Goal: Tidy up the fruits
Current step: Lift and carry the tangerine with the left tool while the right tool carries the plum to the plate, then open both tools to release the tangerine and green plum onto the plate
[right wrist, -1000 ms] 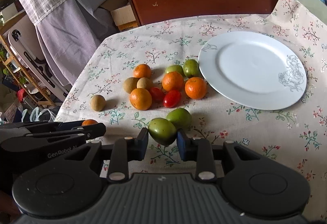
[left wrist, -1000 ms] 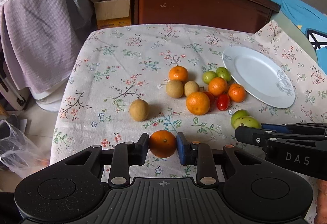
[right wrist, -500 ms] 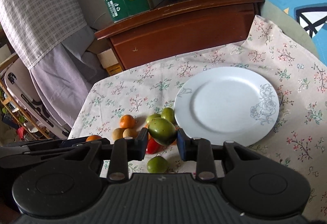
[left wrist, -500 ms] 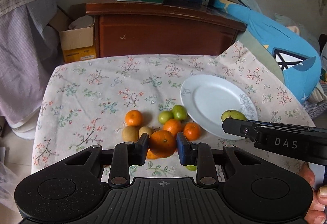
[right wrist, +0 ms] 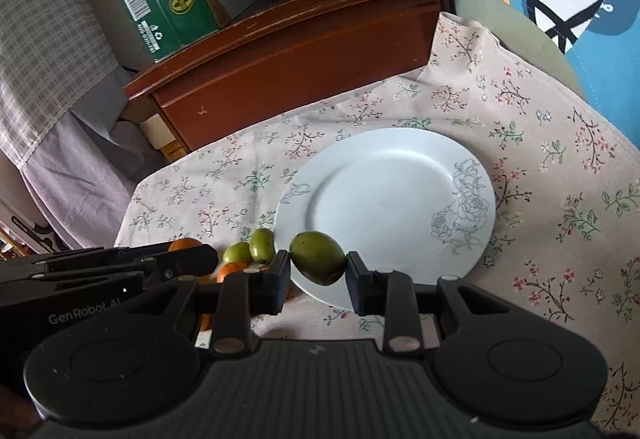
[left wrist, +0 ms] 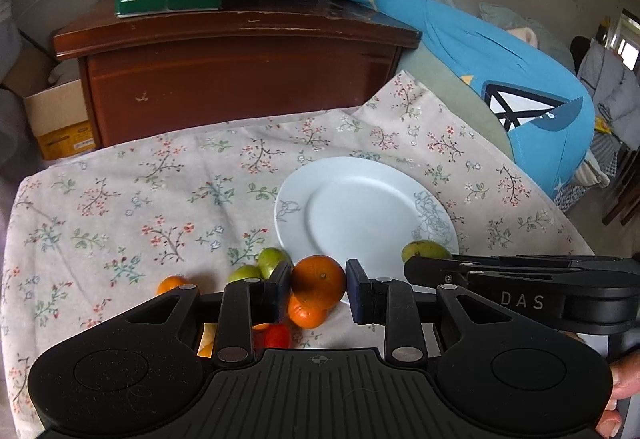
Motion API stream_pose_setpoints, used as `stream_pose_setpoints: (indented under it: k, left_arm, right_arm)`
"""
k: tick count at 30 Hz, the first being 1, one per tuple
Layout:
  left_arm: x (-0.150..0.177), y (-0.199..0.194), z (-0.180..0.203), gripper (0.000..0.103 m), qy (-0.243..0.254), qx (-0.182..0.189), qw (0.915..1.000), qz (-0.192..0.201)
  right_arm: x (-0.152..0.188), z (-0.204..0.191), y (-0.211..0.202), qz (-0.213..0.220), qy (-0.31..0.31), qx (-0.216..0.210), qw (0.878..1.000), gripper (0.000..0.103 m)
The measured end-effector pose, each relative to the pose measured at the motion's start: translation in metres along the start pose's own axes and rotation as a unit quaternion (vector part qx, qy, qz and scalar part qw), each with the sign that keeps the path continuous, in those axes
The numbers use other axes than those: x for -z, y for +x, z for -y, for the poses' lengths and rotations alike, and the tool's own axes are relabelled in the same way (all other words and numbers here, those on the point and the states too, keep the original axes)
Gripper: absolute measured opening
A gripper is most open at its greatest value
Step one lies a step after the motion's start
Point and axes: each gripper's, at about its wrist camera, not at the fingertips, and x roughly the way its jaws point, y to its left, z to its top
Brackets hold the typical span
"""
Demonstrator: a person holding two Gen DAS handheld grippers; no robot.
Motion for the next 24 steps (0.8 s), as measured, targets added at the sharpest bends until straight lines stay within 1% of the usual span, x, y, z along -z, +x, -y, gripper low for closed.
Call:
stream_pose_setpoints:
  k: [5,8,11,18,24]
  left_arm:
    - [-0.005,0.028,0.004,0.027,0.003,0.024,0.9996,-0.017]
    - [-0.009,0.043,0.009,0.027,0.012,0.033,0.9991,-0.022]
    - [-0.009,0.056,0.009,0.027,0.009,0.041,0.9987,-0.029]
    - [-0.007,0.076,0.007,0.027,-0.005,0.043,0.9981,-0.044]
    - [-0.008,0.077,0.006,0.03,-0.004,0.036,0.9986,-0.038]
  right_arm:
    - [-0.006,0.021,0.013,-0.012,0.051,0.021,0.998,0.03]
    - [-0.007,0.029,0.02,-0.017,0.069,0.033,0.997,0.03]
    - [-0.006,0.032,0.024,-0.022,0.078,0.041,0.996,0.03]
    - [-0.005,0.035,0.03,-0.025,0.081,0.051,0.995,0.03]
    - [-0.004,0.038,0.033,-0.026,0.091,0.054,0.994,0.033]
